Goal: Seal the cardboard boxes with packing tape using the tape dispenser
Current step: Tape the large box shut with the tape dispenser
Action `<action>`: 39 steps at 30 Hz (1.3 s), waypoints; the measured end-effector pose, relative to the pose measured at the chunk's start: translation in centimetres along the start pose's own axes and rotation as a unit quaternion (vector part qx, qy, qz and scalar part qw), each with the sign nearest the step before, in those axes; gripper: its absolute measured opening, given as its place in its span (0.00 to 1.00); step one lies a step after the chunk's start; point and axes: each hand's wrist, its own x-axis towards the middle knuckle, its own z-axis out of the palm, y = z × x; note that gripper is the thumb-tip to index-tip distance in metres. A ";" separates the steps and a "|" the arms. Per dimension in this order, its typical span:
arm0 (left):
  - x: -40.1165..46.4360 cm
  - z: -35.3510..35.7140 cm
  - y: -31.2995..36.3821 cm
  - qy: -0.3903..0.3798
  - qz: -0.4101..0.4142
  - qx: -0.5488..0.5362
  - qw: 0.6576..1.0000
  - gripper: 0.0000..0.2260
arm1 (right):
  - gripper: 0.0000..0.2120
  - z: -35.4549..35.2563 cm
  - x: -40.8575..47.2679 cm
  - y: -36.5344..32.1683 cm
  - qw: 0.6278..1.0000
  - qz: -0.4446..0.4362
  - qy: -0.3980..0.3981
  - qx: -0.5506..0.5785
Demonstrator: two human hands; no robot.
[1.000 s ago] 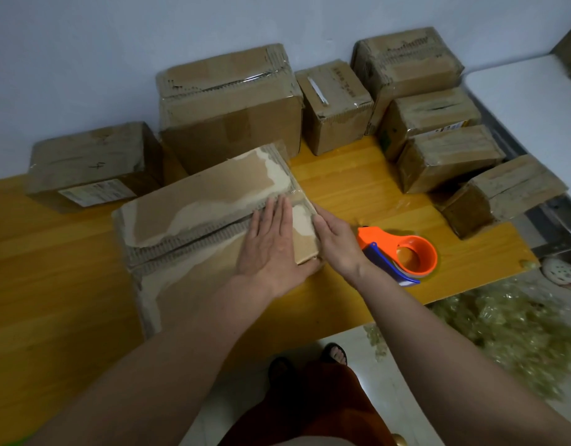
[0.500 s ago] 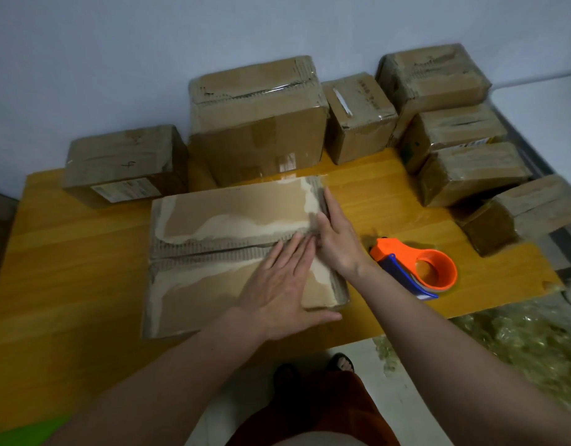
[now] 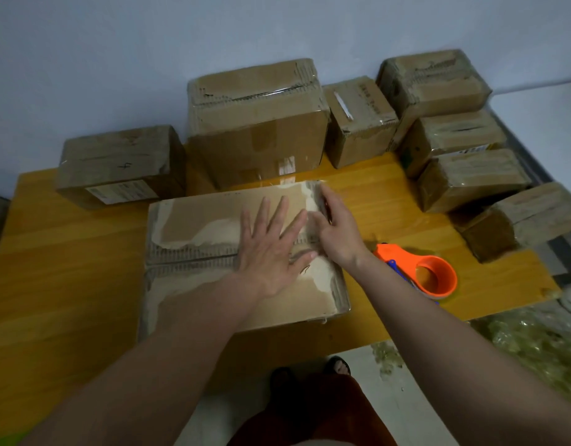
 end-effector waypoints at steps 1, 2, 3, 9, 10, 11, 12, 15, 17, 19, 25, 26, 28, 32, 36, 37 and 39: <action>0.0 0.1 -0.1 0.007 0.001 -0.002 1.000 0.33 | 0.25 0.1 0.5 -0.1 1.000 0.005 -0.003 0.013; 0.1 0.2 -0.1 0.010 0.001 -0.004 1.000 0.33 | 0.25 0.1 1.0 0.0 0.999 0.020 -0.006 0.031; 0.1 0.2 -0.1 0.013 0.000 -0.005 1.000 0.34 | 0.23 0.0 1.2 0.2 0.998 0.036 -0.012 0.049; 0.0 0.4 -0.2 0.028 0.001 -0.016 0.999 0.33 | 0.18 -1.0 2.1 1.3 0.994 0.036 0.073 -0.078; 0.1 0.4 -0.2 0.030 0.001 -0.019 0.999 0.33 | 0.19 -1.2 2.7 0.9 0.988 -0.010 0.094 -0.121; 0.2 0.4 -0.2 0.032 0.002 -0.022 0.999 0.33 | 0.20 -1.2 3.4 0.3 0.983 -0.057 0.087 -0.148; 0.2 0.4 -0.2 0.035 0.003 -0.022 0.999 0.33 | 0.21 -1.2 4.2 -0.1 0.980 -0.088 0.058 -0.170; 0.1 0.5 -0.3 0.041 0.003 -0.017 0.999 0.33 | 0.19 -0.6 5.6 -0.9 0.969 -0.090 -0.024 -0.228; 0.0 0.5 -0.2 0.042 0.004 -0.018 0.999 0.32 | 0.17 -0.3 5.5 -0.8 0.973 -0.067 0.006 -0.223; -0.1 0.5 -0.2 0.043 0.005 -0.022 0.999 0.32 | 0.18 -0.2 4.9 -0.6 0.979 -0.036 0.063 -0.192; 0.0 0.4 -0.2 0.043 0.009 -0.016 0.999 0.32 | 0.25 1.0 5.4 -1.3 0.992 0.075 0.027 -0.101; 0.0 0.4 -0.2 0.043 0.008 -0.016 0.999 0.33 | 0.25 1.1 6.0 -1.3 0.991 0.096 0.013 -0.091; 0.1 0.4 -0.1 0.040 0.006 -0.011 0.999 0.33 | 0.23 1.1 6.8 -1.0 0.991 0.116 -0.008 -0.072; 0.2 0.6 -0.2 0.034 -0.003 -0.002 0.999 0.33 | 0.23 1.5 6.4 -0.1 0.994 0.107 -0.007 -0.017; 0.2 0.7 -0.1 0.029 -0.009 -0.004 1.000 0.33 | 0.23 1.4 4.0 0.9 0.995 0.095 -0.017 0.008; 0.3 0.7 -0.1 0.025 -0.010 -0.001 1.000 0.34 | 0.23 1.3 3.3 1.2 0.995 0.094 -0.021 0.011; 0.3 0.6 -0.1 0.019 -0.012 0.005 1.000 0.34 | 0.23 1.1 1.7 1.7 0.995 0.088 -0.031 0.025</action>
